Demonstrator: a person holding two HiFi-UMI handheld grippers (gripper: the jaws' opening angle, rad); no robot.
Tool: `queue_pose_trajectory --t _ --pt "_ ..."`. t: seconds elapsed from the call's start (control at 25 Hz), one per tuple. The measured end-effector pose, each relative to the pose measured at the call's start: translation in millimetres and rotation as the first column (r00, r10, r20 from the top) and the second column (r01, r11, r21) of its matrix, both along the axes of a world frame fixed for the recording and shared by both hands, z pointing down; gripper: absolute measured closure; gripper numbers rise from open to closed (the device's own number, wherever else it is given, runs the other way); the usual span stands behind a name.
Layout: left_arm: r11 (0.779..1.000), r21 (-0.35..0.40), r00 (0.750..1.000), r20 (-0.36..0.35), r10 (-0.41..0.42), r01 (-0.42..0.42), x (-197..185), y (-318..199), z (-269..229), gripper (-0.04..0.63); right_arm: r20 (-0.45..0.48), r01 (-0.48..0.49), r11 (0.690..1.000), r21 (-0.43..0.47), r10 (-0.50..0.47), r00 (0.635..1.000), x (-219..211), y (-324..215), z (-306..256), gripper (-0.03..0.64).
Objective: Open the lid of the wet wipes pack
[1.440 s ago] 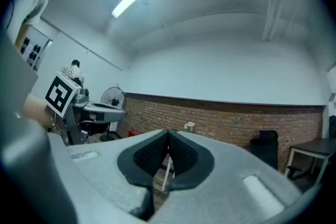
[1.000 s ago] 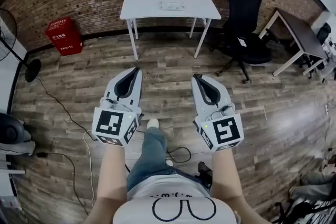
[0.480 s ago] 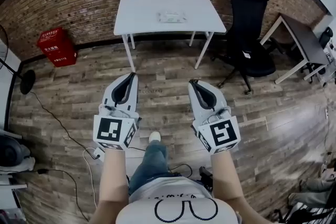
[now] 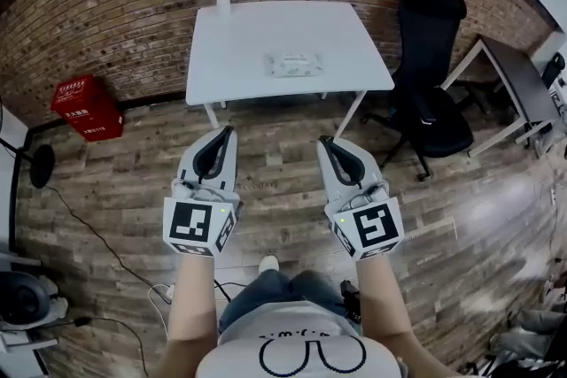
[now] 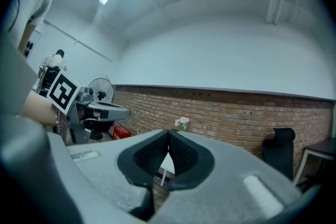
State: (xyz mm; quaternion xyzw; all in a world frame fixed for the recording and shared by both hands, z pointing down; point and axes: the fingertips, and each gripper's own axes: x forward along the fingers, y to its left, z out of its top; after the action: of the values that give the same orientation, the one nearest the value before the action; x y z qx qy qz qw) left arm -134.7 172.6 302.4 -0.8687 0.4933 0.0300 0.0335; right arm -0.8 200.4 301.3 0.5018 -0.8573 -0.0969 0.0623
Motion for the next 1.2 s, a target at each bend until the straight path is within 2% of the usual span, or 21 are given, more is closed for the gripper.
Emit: queue_pose_trajectory --t 0.24,0.44,0.68,0.84,1.0,1.2 --pt "1.0 -0.003 1.0 -0.007 0.015 -0.015 6 -41 3 0.597 -0.011 0.011 0.999 -0.032 -0.011 1.0 4 -43 7 0.62" --pt "1.0 -0.012 1.0 0.009 0.024 -0.023 20 -79 9 0.597 -0.021 0.018 1.0 -0.02 -0.018 1.0 14 -84 7 0.62" --pt "1.0 -0.016 1.0 0.015 -0.011 0.011 43 -146 19 0.597 -0.036 0.05 0.999 -0.011 -0.05 0.998 37 -155 17 0.62" --pt "0.998 -0.04 0.998 0.044 -0.039 0.04 63 -203 28 0.597 -0.031 0.066 0.998 -0.016 -0.067 0.997 58 -216 21 0.618" --pt "0.995 -0.064 0.996 0.054 -0.068 0.071 82 -260 32 0.597 -0.014 0.107 0.993 -0.047 -0.108 0.994 75 -275 22 0.616" --pt "0.988 -0.092 0.99 0.075 -0.121 0.128 99 -324 40 0.597 -0.018 0.158 0.985 -0.072 -0.159 0.987 95 -343 24 0.579"
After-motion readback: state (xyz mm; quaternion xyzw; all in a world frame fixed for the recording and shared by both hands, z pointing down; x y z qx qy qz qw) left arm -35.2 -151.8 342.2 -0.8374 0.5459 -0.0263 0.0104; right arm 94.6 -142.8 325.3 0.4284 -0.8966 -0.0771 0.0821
